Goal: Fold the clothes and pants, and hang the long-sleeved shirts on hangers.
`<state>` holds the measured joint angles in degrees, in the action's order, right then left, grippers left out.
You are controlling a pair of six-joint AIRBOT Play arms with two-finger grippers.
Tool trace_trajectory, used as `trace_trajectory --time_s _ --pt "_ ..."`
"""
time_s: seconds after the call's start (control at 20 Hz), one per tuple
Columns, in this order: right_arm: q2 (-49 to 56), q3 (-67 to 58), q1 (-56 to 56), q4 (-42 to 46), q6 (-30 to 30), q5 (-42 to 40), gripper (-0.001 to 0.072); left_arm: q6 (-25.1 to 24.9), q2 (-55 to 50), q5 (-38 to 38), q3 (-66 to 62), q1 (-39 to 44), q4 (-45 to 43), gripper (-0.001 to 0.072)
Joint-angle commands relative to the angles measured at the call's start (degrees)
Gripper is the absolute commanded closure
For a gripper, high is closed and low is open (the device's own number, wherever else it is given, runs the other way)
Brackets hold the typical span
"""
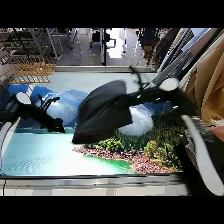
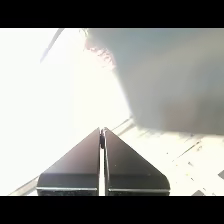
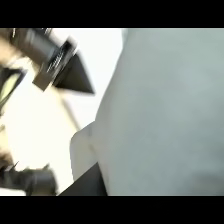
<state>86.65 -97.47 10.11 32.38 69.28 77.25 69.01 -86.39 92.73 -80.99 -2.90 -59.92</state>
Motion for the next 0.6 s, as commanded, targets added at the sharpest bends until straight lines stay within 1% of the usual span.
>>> trace_trajectory --time_s 0.0,0.1,0.2,0.25,0.4,0.45,0.55 --pt "-11.3 -10.5 -9.6 11.4 8.2 4.3 0.0693 0.0 8.0 1.8 -0.1 0.0 0.5 0.0693" --pt "-15.5 -17.7 -19.7 16.3 9.7 8.7 0.0694 0.0 10.7 1.8 -0.1 0.0 2.4 0.0693" --pt "-18.7 -22.8 -32.4 19.8 8.5 12.2 0.0695 -0.1 12.3 1.8 -0.1 0.0 4.9 0.0693" --pt "-20.3 -22.8 -39.2 20.4 7.0 13.3 0.0695 -0.9 12.7 1.8 0.0 0.0 6.6 0.0693" --pt "-23.5 -18.1 -60.0 20.4 -2.6 18.2 0.0695 -3.1 12.5 1.8 0.0 0.0 9.5 0.0693" --pt "-24.1 -15.5 -66.0 20.2 -4.3 19.2 0.0694 -4.1 12.5 1.8 0.0 0.1 9.4 0.0693" --pt "-24.2 -11.0 -74.0 19.9 -4.4 19.2 0.0694 -5.7 12.5 1.8 0.0 0.0 9.4 0.0693"
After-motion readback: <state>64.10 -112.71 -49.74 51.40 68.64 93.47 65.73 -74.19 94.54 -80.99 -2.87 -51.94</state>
